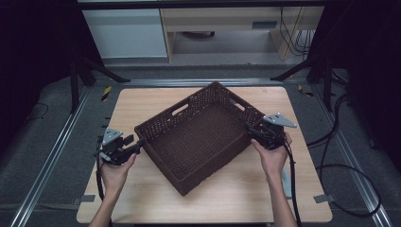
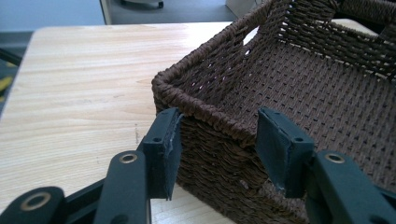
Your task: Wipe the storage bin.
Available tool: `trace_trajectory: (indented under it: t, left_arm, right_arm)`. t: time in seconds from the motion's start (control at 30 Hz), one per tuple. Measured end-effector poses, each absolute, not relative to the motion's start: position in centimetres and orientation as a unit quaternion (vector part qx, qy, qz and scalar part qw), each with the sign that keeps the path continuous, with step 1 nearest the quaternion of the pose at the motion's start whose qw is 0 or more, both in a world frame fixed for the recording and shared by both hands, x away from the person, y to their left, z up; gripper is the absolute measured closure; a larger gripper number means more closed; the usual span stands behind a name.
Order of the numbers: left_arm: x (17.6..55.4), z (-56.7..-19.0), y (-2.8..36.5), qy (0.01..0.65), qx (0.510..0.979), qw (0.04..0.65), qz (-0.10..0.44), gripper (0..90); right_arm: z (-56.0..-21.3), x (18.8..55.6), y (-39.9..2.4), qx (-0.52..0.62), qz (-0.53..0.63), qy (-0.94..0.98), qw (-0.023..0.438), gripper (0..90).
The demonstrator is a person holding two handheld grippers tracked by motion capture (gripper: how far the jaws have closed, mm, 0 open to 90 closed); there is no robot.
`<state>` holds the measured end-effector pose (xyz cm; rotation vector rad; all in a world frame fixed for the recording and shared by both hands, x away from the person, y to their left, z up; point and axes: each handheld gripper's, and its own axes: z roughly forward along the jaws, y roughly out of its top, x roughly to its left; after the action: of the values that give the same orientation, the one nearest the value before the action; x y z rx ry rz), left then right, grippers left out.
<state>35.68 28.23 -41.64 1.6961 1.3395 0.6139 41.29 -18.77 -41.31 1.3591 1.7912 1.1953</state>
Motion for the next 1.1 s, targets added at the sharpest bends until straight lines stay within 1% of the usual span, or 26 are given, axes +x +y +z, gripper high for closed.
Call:
trace_trajectory:
  t: [0.23,0.47,0.57,0.63,0.77,0.93,1.1]
  left_arm:
    - [37.1,-41.6,28.1,0.548,0.672,0.424,0.26,51.6]
    - [38.6,-41.5,27.8,0.554,0.671,0.404,0.283,53.2]
    - [39.2,-41.9,27.8,0.562,0.671,0.388,0.289,54.5]
    - [39.2,-42.0,28.1,0.561,0.669,0.396,0.284,54.2]
    - [38.4,-41.1,28.2,0.546,0.665,0.427,0.279,51.1]
    - [37.1,-40.4,27.4,0.521,0.681,0.43,0.284,49.8]
    - [36.2,-40.4,26.5,0.503,0.696,0.431,0.277,48.1]
  right_arm:
    - [-40.9,41.6,-20.5,0.512,0.451,0.67,0.293,34.9]
    - [-41.6,42.5,-21.4,0.513,0.441,0.674,0.297,34.8]
    - [-42.2,42.9,-21.7,0.515,0.43,0.679,0.297,36.8]
    - [-42.6,43.0,-22.0,0.516,0.431,0.682,0.29,39.1]
    - [-42.8,43.0,-22.3,0.519,0.451,0.679,0.258,50.9]
    - [-42.5,42.4,-21.9,0.521,0.436,0.684,0.265,51.5]
    - [-42.0,40.9,-21.5,0.516,0.419,0.699,0.263,50.5]
